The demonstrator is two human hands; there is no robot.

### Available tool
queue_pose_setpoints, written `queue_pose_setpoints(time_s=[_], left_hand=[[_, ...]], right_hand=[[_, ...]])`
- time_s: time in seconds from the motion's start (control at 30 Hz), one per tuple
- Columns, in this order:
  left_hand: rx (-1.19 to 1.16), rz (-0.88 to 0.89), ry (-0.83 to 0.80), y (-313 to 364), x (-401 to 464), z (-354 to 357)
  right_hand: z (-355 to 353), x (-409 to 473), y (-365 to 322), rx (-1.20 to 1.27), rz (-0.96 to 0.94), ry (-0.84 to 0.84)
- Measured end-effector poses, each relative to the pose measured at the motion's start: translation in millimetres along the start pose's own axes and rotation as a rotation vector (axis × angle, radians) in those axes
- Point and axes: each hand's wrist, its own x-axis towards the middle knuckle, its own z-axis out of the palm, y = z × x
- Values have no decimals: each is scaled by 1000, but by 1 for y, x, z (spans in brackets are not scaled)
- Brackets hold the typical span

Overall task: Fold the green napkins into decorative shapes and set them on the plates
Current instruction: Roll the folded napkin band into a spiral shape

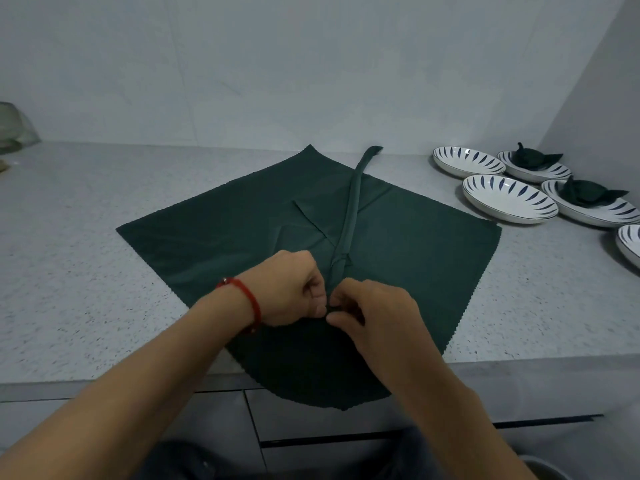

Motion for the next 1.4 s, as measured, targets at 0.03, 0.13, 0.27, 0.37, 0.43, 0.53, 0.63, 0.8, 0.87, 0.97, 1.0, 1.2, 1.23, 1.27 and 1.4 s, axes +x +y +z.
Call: queue_pose_setpoints(time_s=[0.03, 0.13, 0.27, 0.37, 0.43, 0.53, 0.63, 0.8, 0.87, 0.97, 1.0, 1.2, 1.23, 1.27, 1.4], left_hand=[[-10, -6, -36, 1, 3, -5], [-54, -50, -89, 2, 8, -12], [-18, -72, 220, 4, -3, 8], [76, -33, 262, 12, -14, 23], [90, -36, 232, 11, -12, 24], [14, -30, 207, 2, -4, 15], [-18, -28, 117, 0, 6, 0], [-130, -62, 31, -3, 16, -11], [-73, -20, 131, -7, 13, -3], [-23, 51, 226, -10, 10, 11], [-34, 52, 229, -10, 10, 12], [-115, 4, 100, -10, 21, -4], [-138, -6, 76, -10, 23, -7], [-151, -10, 65, -9, 23, -8], [-47, 50, 206, -8, 15, 2]], right_hand=[[3, -3, -1, -20, -33, 32], [12, -4, 3, 0, -77, 95], [11, 6, 2, -99, -105, 48], [-3, 20, 2, -52, 31, -146], [-8, 22, 1, 9, 114, -151], [-7, 18, -3, 0, 142, -91], [-2, 10, -3, 16, 138, -46], [1, 11, 1, -49, 26, -25], [0, 15, 2, -60, 54, -62], [-4, 24, 2, -36, 140, -110], [-5, 25, 2, -29, 157, -117], [1, 18, 4, 1, 95, -53], [2, 18, 5, 0, 76, -33], [1, 19, 6, -10, 64, -27], [-6, 31, 6, -37, 102, -150]])
